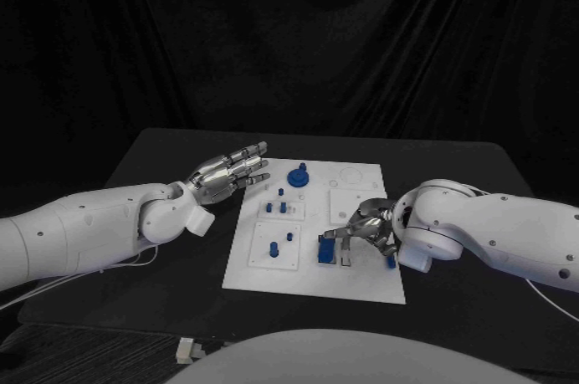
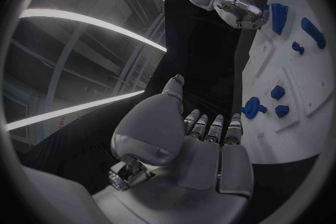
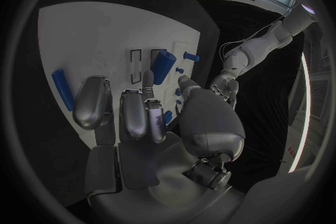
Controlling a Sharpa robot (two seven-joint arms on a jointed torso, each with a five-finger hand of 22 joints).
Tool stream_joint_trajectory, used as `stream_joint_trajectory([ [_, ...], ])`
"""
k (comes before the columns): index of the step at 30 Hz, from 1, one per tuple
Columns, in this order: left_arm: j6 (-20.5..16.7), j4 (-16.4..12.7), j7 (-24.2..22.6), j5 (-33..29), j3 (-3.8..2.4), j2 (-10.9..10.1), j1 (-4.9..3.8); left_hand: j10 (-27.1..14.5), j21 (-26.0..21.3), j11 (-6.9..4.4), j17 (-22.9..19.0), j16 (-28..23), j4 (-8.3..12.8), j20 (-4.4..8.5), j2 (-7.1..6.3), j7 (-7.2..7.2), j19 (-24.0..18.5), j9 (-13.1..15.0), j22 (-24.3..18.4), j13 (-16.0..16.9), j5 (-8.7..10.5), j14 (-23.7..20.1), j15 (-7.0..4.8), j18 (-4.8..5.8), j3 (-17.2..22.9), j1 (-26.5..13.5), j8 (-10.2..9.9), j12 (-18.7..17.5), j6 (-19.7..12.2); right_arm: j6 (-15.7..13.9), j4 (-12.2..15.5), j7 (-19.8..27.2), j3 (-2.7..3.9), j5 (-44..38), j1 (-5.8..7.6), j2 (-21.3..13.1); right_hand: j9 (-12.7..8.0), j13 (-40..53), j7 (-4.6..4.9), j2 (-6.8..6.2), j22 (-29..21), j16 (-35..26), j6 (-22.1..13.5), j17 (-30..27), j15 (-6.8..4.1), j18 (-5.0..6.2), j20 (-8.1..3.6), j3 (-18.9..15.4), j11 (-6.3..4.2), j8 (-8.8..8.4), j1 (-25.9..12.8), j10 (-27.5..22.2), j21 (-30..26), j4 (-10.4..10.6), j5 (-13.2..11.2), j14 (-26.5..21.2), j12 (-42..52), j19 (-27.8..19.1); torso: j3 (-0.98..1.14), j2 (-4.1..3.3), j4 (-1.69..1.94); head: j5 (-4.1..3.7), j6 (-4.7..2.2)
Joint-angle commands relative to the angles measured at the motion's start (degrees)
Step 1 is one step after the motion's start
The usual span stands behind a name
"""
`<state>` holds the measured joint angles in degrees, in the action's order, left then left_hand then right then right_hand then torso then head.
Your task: Assemble the parts on the task board
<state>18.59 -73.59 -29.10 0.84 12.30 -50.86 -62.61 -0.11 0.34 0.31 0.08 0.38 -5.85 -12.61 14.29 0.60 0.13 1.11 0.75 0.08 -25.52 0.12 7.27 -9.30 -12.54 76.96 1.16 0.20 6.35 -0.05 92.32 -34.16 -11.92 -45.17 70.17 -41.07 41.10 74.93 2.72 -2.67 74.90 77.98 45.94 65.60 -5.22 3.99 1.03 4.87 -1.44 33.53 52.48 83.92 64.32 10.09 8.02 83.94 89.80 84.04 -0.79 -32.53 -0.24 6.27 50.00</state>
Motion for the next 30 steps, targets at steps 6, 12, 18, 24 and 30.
stream_joint_trajectory([
  [6, 0.8, 0.0, -0.5, -0.4, -0.06, 0.1, 0.12, 0.1, -0.1, 0.42, -0.1, -0.4, -0.1, -0.46, 0.55, -0.07, 0.1, 0.0, 0.0, -0.1, -0.27, -0.1, 0.40, -0.31, -0.2, 0.2, 0.3, -0.2, -0.2, -3.0, 4.0, 5.7, 0.03, -6.3, 0.84, -1.9, 6.9, 15.1, -1.10, 0.34, 8.4, 0.6, -3.1, 0.7, -0.86, 1.02, -0.87, -2.4, -1.01, 8.54, 5.6, 6.1, 0.5, -1.9, 0.8, 2.4, 0.2, 0.6, 0.00, 0.01, 0.00, -0.11, 0.00],
  [12, 0.9, 0.0, -0.5, -0.4, -0.06, 0.2, 0.15, 0.1, -0.1, 0.42, -0.1, -0.4, -0.1, -0.46, 0.55, -0.07, 0.1, 0.0, 0.0, -0.1, -0.27, -0.1, 0.40, -0.31, -0.2, 0.2, 0.3, -0.2, -0.2, -1.4, 4.8, 5.6, 0.02, -9.5, 0.08, -2.1, 15.1, 15.1, -2.24, 0.78, 8.3, 0.3, -5.1, 0.1, -1.63, 1.06, -1.47, -4.6, -2.06, 17.59, 9.2, 6.1, 0.1, -2.9, 0.2, 2.2, 0.2, 0.5, -0.01, 0.01, -0.01, 0.08, 0.00],
  [18, 1.0, 0.2, -0.5, -0.4, -0.06, 0.2, 0.18, 0.1, -0.1, 0.47, -0.1, -0.4, -0.1, -0.47, 0.57, -0.05, 0.1, 0.0, 0.0, -0.1, -0.32, -0.1, 0.42, -0.30, -0.2, 0.2, 0.3, -0.2, -0.3, 0.3, 4.3, 4.6, 0.02, -10.6, -0.92, -1.9, 24.9, 15.1, -3.22, 0.85, 8.3, 0.3, 0.5, 0.0, -2.27, 1.06, -2.03, -5.9, -2.88, 27.79, 11.0, 6.1, -0.1, -3.3, -0.1, 2.2, 0.2, 0.6, -0.01, 0.00, -0.03, 0.31, 0.00],
  [24, 1.1, 0.2, -0.5, -0.4, -0.06, 0.3, 0.24, 0.1, -0.1, 0.49, -0.1, -0.4, 0.0, -0.47, 0.58, -0.04, 0.1, 0.0, 0.0, -0.1, -0.34, -0.1, 0.42, -0.30, -0.2, 0.2, 0.3, -0.2, -0.3, 1.1, 3.4, 4.0, 0.02, -11.1, -1.72, -1.2, 27.9, 15.1, -3.53, 0.64, 8.5, 0.6, 3.5, 0.7, -2.48, 0.93, -2.23, -6.5, -3.15, 30.91, 11.1, 6.1, 0.6, -3.1, -0.7, 2.4, 0.2, 0.8, -0.01, -0.02, 0.04, 0.26, 0.00],
  [30, 1.1, 0.3, -0.5, -0.4, -0.06, 0.2, 0.32, 0.1, -0.1, 0.49, -0.1, -0.4, 0.0, -0.47, 0.58, -0.04, 0.1, 0.0, 0.0, -0.1, -0.34, -0.1, 0.42, -0.30, -0.2, 0.2, 0.3, -0.2, -0.3, 1.4, 2.4, 3.4, 0.02, -11.2, -2.25, -0.4, 28.6, 15.1, -3.64, 1.01, 8.5, 0.7, 3.8, 0.8, -2.56, 0.93, -2.32, -6.4, -3.26, 31.43, 11.4, 6.1, 0.6, -3.1, -0.7, 2.4, 0.2, 0.8, -0.01, 0.00, 0.01, 0.34, 0.00],
])
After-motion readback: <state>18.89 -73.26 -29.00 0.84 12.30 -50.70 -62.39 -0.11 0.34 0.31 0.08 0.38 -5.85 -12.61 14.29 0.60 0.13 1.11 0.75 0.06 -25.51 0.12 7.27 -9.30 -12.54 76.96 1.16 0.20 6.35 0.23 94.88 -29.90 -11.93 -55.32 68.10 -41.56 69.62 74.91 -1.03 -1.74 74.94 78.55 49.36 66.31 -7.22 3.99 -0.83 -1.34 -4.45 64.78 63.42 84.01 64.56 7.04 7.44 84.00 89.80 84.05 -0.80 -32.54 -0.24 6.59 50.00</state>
